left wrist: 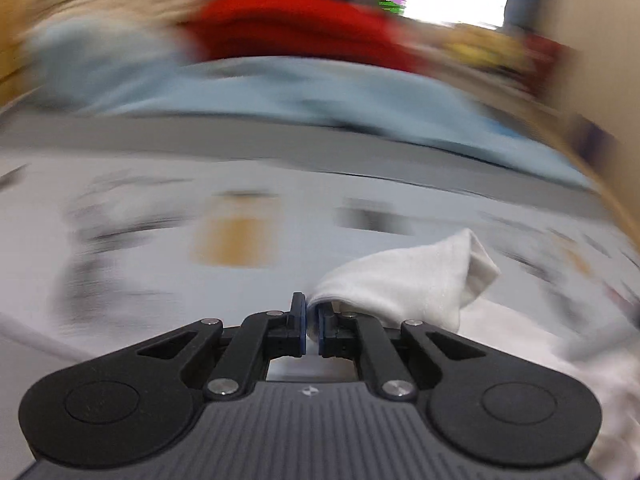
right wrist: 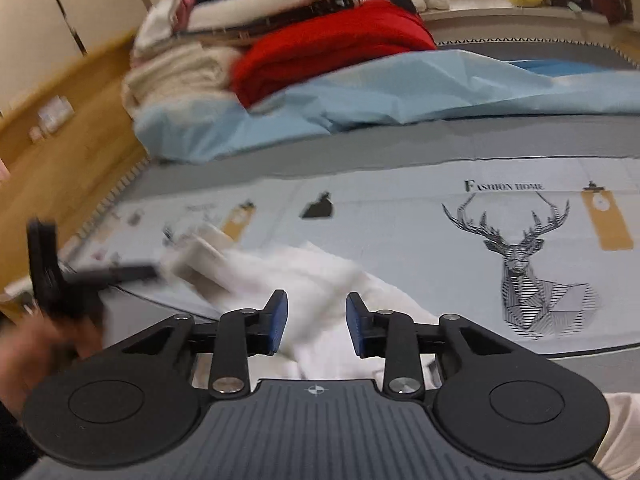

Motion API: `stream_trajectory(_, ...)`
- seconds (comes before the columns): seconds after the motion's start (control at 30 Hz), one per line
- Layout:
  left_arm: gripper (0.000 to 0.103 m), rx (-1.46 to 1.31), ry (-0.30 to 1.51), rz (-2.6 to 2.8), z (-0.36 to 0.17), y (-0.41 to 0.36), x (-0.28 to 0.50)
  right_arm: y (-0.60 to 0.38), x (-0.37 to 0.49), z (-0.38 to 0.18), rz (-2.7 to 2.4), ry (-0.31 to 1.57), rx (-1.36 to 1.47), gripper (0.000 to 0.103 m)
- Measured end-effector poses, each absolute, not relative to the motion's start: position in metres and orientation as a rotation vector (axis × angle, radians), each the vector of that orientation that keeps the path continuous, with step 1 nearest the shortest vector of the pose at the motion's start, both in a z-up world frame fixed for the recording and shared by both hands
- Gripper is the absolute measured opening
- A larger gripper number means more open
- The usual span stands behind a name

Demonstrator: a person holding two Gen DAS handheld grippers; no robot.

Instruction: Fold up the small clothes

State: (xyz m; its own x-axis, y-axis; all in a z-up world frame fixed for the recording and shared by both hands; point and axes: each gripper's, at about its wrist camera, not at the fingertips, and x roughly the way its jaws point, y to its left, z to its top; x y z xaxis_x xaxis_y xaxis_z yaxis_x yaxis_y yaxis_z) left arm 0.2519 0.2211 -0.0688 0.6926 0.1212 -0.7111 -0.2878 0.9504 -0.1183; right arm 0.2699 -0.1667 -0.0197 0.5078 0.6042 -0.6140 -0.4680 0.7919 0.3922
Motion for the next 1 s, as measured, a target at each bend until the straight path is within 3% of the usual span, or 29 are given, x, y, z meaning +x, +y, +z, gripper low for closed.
stream_trajectory(0.2, 0.004, -0.553, 0.722, 0.772, -0.085, 0.408, 0.184, -0.154, 0.27, -0.033, 0.634, 0.862, 0.073, 0.034)
stream_trajectory(0.33, 0.006, -0.572, 0.694, 0.919, -0.084, 0.445, 0.167, -0.146, 0.267, -0.043, 0.686, 0.93, 0.007, 0.042)
stream_trajectory(0.43, 0.016, -0.607, 0.68, 0.932, -0.076, 0.445, 0.168, -0.133, 0.256, -0.05, 0.756, 0.958, -0.09, 0.043)
stream_trajectory(0.53, 0.02, -0.579, 0.659, 0.776, -0.059, 0.407, 0.191, -0.116, 0.24, -0.06, 0.819, 0.985, -0.206, 0.044)
stream_trajectory(0.67, 0.035, -0.459, 0.719, 0.417, -0.054, 0.325, 0.236, -0.099, 0.223, -0.079, 0.823, 1.007, -0.399, 0.043)
stream_trajectory(0.7, 0.038, -0.443, 0.74, 0.336, -0.057, 0.303, 0.246, -0.098, 0.22, -0.081, 0.828, 1.016, -0.419, 0.04)
stream_trajectory(0.8, 0.04, -0.392, 0.827, 0.083, -0.07, 0.234, 0.273, -0.105, 0.213, -0.075, 0.871, 0.999, -0.41, 0.008)
stream_trajectory(1.0, 0.053, -0.233, 0.93, -0.158, -0.096, 0.121, 0.296, -0.145, 0.21, -0.051, 0.87, 0.907, -0.305, 0.002)
